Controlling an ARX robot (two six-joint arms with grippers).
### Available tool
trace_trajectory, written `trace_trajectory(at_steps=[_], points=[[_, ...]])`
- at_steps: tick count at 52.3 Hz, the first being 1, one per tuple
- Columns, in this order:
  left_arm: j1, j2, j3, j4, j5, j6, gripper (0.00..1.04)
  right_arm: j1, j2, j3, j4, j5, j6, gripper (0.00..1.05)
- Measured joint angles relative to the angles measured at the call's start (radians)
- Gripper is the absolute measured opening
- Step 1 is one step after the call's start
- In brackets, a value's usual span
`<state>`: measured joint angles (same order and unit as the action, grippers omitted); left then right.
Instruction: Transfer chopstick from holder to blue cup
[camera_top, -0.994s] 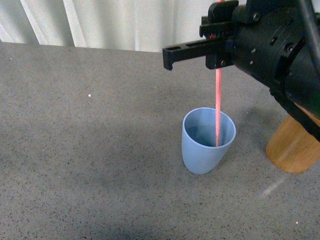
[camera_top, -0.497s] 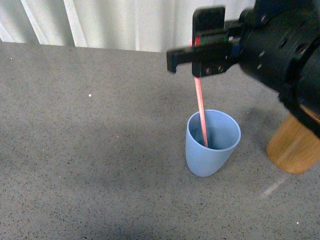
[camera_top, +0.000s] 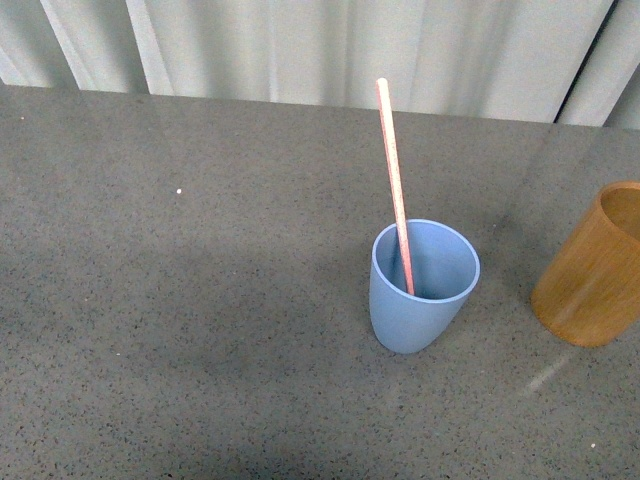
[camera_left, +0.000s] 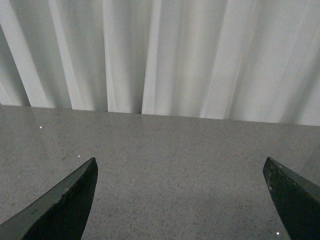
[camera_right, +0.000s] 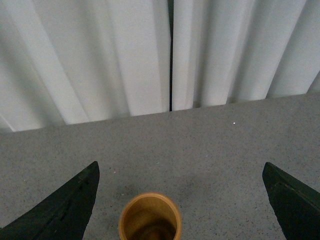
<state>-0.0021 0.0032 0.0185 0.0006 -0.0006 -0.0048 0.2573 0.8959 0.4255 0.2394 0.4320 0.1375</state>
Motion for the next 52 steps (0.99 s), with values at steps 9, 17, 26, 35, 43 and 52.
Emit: trace_trajectory(at_steps=[9,17,26,35,43,52], points=[[0.0,0.0,0.0,0.0,0.001,0.0,0.98,-0.05,-0.04,-0.116,0.274,-0.229,-0.087,0.74],[0.0,0.0,0.0,0.0,-0.002,0.0,0.98,-0.096,-0.116,-0.203,0.311,-0.281,-0.122,0.5],[0.0,0.0,0.0,0.0,0.0,0.0,0.98,-0.139,-0.193,-0.27,0.298,-0.314,-0.131,0.21],[0.0,0.0,0.0,0.0,-0.002,0.0,0.98,-0.192,-0.27,-0.312,0.266,-0.399,-0.135,0.01],[0.0,0.0,0.0,0.0,-0.001,0.0,0.98,-0.253,-0.332,-0.342,0.234,-0.424,-0.137,0.01],[0.0,0.0,0.0,0.0,0.0,0.0,0.98,-0.255,-0.402,-0.365,0.188,-0.43,-0.137,0.01]])
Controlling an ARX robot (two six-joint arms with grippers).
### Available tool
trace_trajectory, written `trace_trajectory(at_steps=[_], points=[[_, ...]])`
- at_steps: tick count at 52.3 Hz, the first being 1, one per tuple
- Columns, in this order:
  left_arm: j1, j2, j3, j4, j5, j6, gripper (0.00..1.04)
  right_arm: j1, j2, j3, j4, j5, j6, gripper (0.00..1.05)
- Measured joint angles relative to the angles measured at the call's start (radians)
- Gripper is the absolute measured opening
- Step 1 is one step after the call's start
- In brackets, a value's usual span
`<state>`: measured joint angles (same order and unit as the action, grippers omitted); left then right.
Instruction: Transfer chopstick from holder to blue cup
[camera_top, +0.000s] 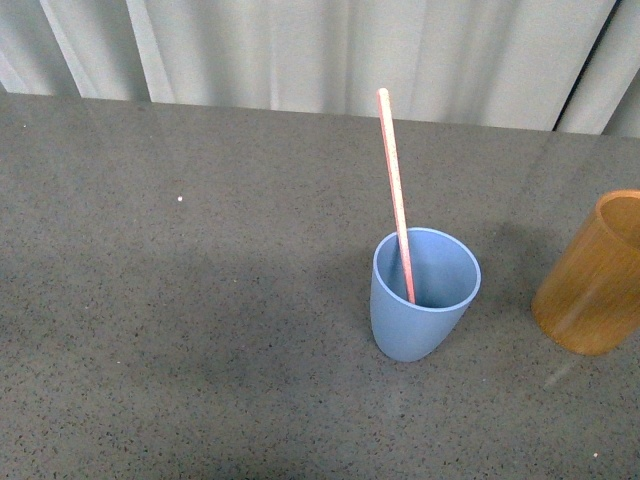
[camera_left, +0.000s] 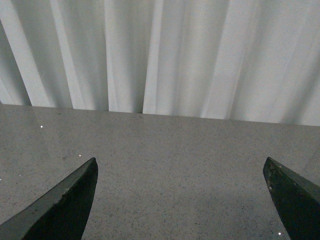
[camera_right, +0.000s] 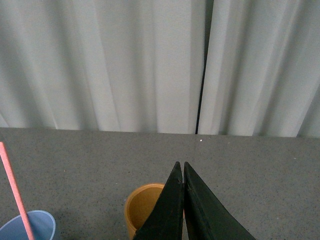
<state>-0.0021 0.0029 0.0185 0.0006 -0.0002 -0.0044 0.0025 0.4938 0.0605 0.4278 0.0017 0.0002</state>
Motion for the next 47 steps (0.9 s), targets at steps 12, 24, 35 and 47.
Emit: trace_trajectory(at_steps=[12,24,35,47], points=[[0.0,0.0,0.0,0.0,0.0,0.0,0.98,0.0,-0.086,-0.021,-0.062,0.0,0.0,0.01],[0.0,0.0,0.0,0.0,0.0,0.0,0.98,0.0,-0.149,-0.043,-0.082,0.0,0.0,0.01],[0.0,0.0,0.0,0.0,0.0,0.0,0.98,0.0,-0.232,-0.043,-0.161,0.0,0.0,0.01],[0.0,0.0,0.0,0.0,0.0,0.0,0.98,0.0,-0.294,-0.043,-0.224,0.0,0.0,0.01]])
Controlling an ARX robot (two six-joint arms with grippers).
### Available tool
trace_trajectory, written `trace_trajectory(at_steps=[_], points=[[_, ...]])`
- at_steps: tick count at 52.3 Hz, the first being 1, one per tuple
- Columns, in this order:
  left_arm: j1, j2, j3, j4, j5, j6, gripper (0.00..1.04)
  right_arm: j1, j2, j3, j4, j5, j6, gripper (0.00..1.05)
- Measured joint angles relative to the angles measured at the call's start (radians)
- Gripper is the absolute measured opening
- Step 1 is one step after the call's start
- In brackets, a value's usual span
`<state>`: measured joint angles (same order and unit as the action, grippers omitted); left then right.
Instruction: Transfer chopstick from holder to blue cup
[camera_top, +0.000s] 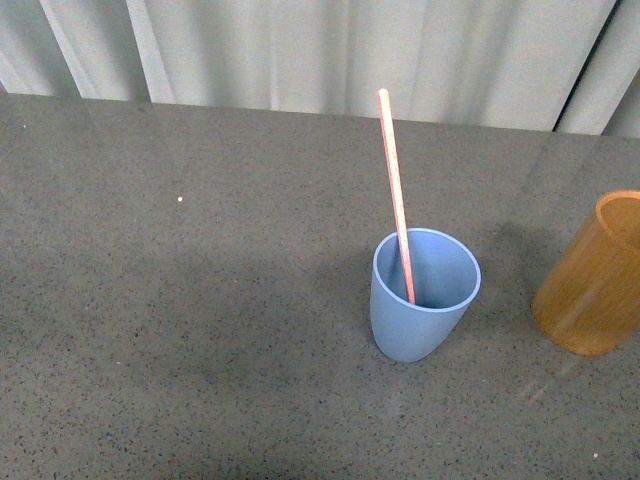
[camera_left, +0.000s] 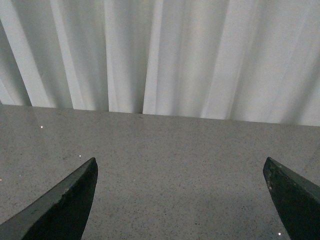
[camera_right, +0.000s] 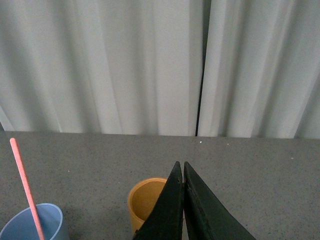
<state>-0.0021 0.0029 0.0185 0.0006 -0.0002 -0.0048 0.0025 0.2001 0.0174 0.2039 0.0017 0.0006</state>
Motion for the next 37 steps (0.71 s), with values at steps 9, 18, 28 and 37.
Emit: trace_trajectory(at_steps=[9,18,28,37], points=[[0.0,0.0,0.0,0.0,0.0,0.0,0.98,0.0,-0.065,0.001,-0.061,0.0,0.0,0.01],[0.0,0.0,0.0,0.0,0.0,0.0,0.98,0.0,-0.195,0.0,-0.198,0.0,0.0,0.01],[0.0,0.0,0.0,0.0,0.0,0.0,0.98,0.0,-0.196,0.0,-0.202,0.0,0.0,0.01],[0.0,-0.001,0.0,0.0,0.0,0.0,0.98,0.0,-0.196,0.0,-0.202,0.0,0.0,0.08]])
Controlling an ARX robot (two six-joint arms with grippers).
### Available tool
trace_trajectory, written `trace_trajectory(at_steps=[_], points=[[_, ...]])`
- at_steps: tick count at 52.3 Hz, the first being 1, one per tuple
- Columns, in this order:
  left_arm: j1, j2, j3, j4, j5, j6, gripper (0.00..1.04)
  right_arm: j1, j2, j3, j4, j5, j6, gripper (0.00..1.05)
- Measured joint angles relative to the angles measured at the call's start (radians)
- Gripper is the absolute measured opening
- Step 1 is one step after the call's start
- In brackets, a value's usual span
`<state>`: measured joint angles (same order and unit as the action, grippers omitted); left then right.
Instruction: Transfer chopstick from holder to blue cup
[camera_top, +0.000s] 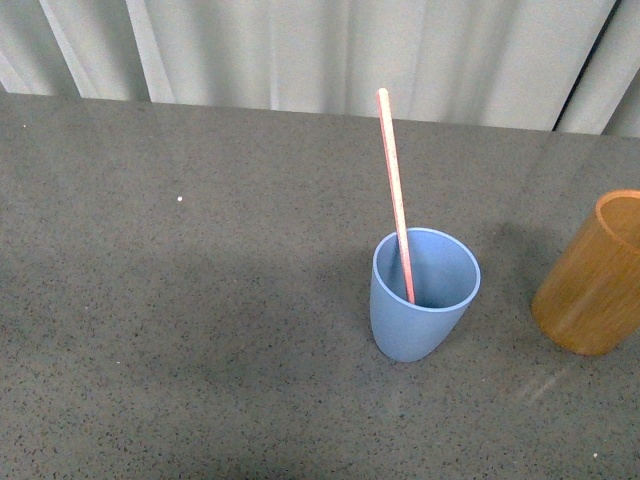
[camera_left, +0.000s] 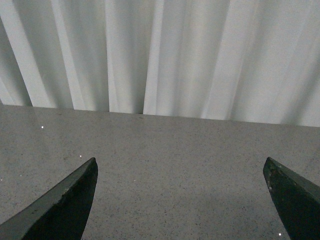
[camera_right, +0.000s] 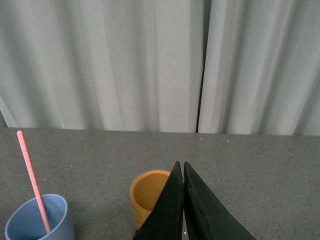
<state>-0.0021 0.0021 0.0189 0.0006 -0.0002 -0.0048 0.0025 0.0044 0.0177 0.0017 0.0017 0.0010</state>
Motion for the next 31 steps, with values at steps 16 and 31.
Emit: trace_trajectory(at_steps=[16,31], points=[[0.0,0.0,0.0,0.0,0.0,0.0,0.98,0.0,0.0,0.0,0.0,0.0,0.0,0.56],[0.0,0.0,0.0,0.0,0.0,0.0,0.98,0.0,0.0,0.0,0.0,0.0,0.001,0.97]])
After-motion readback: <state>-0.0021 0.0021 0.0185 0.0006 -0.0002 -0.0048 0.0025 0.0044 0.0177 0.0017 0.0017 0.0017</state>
